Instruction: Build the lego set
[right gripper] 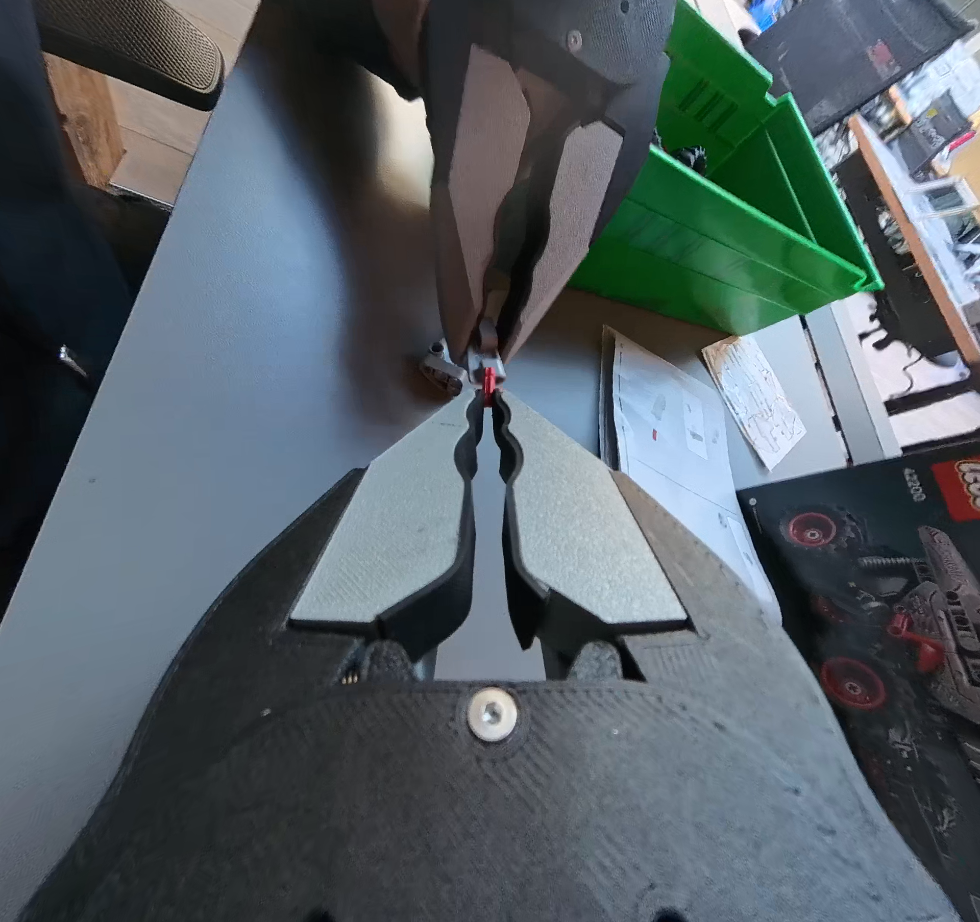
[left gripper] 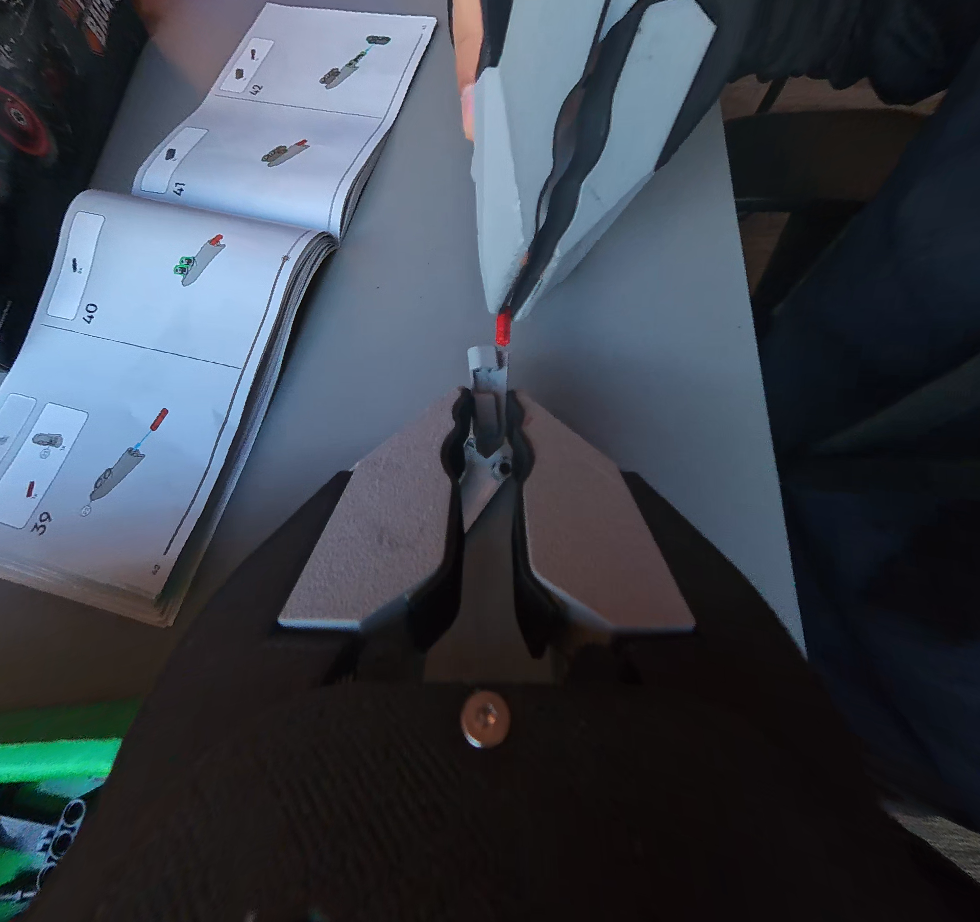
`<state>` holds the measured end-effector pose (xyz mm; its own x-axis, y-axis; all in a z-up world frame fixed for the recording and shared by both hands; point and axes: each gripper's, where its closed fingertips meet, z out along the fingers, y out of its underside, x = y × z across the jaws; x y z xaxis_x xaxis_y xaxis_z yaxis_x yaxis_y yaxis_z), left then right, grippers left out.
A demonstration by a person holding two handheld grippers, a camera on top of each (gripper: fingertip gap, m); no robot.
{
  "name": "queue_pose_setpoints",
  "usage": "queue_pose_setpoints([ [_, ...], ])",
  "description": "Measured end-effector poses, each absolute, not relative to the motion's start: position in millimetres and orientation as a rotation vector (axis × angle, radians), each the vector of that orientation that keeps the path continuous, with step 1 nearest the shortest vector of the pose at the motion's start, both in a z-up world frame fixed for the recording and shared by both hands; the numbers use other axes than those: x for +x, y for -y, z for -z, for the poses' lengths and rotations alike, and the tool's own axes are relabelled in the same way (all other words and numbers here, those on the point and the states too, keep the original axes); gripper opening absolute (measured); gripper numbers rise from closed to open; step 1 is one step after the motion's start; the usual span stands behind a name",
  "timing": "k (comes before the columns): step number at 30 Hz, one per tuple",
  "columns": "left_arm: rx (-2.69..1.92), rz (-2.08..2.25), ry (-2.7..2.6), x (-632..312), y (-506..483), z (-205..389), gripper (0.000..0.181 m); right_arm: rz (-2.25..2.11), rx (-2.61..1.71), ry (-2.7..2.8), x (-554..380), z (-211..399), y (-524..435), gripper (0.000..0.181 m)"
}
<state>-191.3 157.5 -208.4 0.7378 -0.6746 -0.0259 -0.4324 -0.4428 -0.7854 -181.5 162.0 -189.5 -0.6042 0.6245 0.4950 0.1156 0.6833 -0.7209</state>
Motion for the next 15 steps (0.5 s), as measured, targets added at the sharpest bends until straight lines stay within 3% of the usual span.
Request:
queue_pose_setpoints([
  [1,-2.104,0.370,-0.837,-190.7,-157.2,208.6,0.010,-0.833,-0.556,2.121,-181.5,189.7,-161.0,0.000],
  [15,-2.096,0.348,-0.856,-190.3,-157.1,209.4,0.010,-0.711,-0.547,2.103,-185.8,194.8,-170.1,0.000],
])
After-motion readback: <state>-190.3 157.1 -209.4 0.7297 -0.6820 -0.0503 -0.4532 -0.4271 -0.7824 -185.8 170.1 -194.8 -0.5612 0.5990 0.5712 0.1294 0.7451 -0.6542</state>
